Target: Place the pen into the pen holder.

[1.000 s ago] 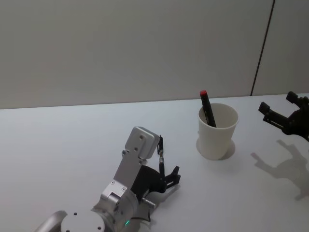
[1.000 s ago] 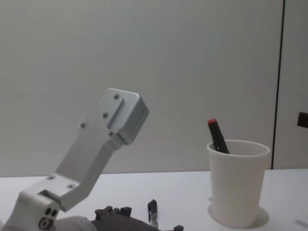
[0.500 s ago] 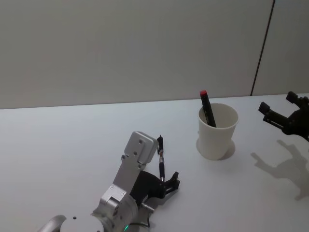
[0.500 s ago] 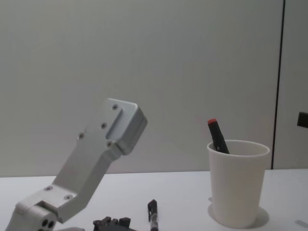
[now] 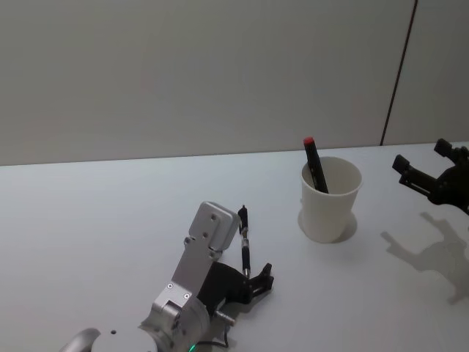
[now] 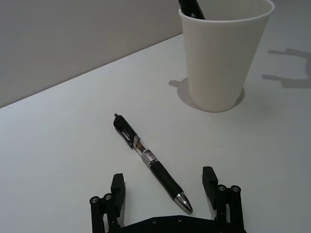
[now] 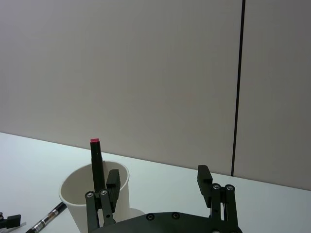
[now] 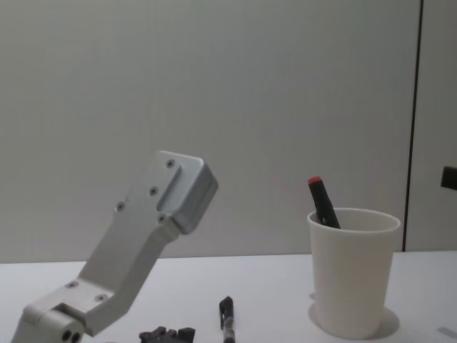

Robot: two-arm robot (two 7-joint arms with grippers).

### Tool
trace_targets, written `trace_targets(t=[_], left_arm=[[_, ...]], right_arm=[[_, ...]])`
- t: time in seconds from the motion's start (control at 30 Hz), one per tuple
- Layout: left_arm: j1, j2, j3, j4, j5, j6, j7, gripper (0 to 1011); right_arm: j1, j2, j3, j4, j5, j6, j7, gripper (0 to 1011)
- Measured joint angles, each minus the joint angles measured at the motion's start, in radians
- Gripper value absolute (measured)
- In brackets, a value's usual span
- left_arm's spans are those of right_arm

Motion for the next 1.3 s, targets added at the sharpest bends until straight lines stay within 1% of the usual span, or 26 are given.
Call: trace_targets(t=[0.2, 0.3, 0.33, 0.43, 0.47, 0.5, 0.63, 0.67, 0.73, 0.83, 0.87, 0.93, 0.97, 1.03, 1.07, 1.2, 1.3], left_arm=[[0.001, -0.002, -0.001, 0.001, 0.0, 0.001, -0.002, 1001], [0.001, -0.002, -0.001, 0.001, 0.0, 0.001, -0.004, 962], [0.001, -0.003, -0.001, 0.001, -0.001, 0.001, -0.005, 926], [0.002, -0.003, -0.001, 0.001, -0.001, 0.001, -0.006, 860], [0.002, -0.003, -0.001, 0.001, -0.001, 0.001, -0.006, 860], [0.002, -0.003, -0.001, 0.001, -0.001, 0.001, -0.006, 791], [0.002, -0.003, -0.001, 0.002, -0.001, 0.001, -0.006, 683], [0.002, -0.004, -0.001, 0.002, -0.001, 0.001, -0.006, 683], [0.002, -0.004, -0.001, 0.002, -0.001, 0.001, -0.007, 599], [0.002, -0.004, -0.002, 0.002, 0.0, 0.002, -0.007, 519], [0.002, -0.004, -0.002, 0.002, 0.0, 0.002, -0.006, 458], [0.002, -0.004, -0.002, 0.003, 0.0, 0.002, -0.006, 424], [0.002, -0.004, -0.002, 0.003, 0.0, 0.002, -0.006, 366], [0.002, -0.004, -0.002, 0.003, 0.0, 0.003, -0.006, 297], [0.002, -0.004, -0.002, 0.003, 0.0, 0.003, -0.006, 297], [0.002, -0.004, -0.002, 0.003, 0.0, 0.003, -0.006, 147], [0.002, -0.004, -0.002, 0.003, 0.0, 0.003, -0.006, 121]], right_arm=[[0.0, 0.0, 0.0, 0.0, 0.0, 0.0, 0.0, 1001], [0.0, 0.0, 0.0, 0.0, 0.0, 0.0, 0.0, 1001], [0.0, 0.0, 0.0, 0.0, 0.0, 0.0, 0.0, 1001], [0.0, 0.0, 0.0, 0.0, 0.0, 0.0, 0.0, 1001], [0.0, 0.0, 0.0, 0.0, 0.0, 0.0, 0.0, 1001], [0.0, 0.0, 0.0, 0.0, 0.0, 0.0, 0.0, 1001], [0.0, 0.0, 0.0, 0.0, 0.0, 0.0, 0.0, 1001], [0.0, 0.0, 0.0, 0.0, 0.0, 0.0, 0.0, 1001], [0.0, 0.0, 0.0, 0.0, 0.0, 0.0, 0.0, 1001], [0.0, 0.0, 0.0, 0.0, 0.0, 0.0, 0.0, 1001], [0.0, 0.0, 0.0, 0.0, 0.0, 0.0, 0.0, 1001], [0.0, 0.0, 0.0, 0.0, 0.0, 0.0, 0.0, 1001], [0.0, 0.0, 0.0, 0.0, 0.0, 0.0, 0.0, 1001], [0.0, 0.0, 0.0, 0.0, 0.0, 0.0, 0.0, 1001], [0.0, 0.0, 0.0, 0.0, 0.0, 0.0, 0.0, 1001], [0.0, 0.0, 0.0, 0.0, 0.0, 0.0, 0.0, 1001], [0.0, 0.0, 0.0, 0.0, 0.0, 0.0, 0.0, 1001]])
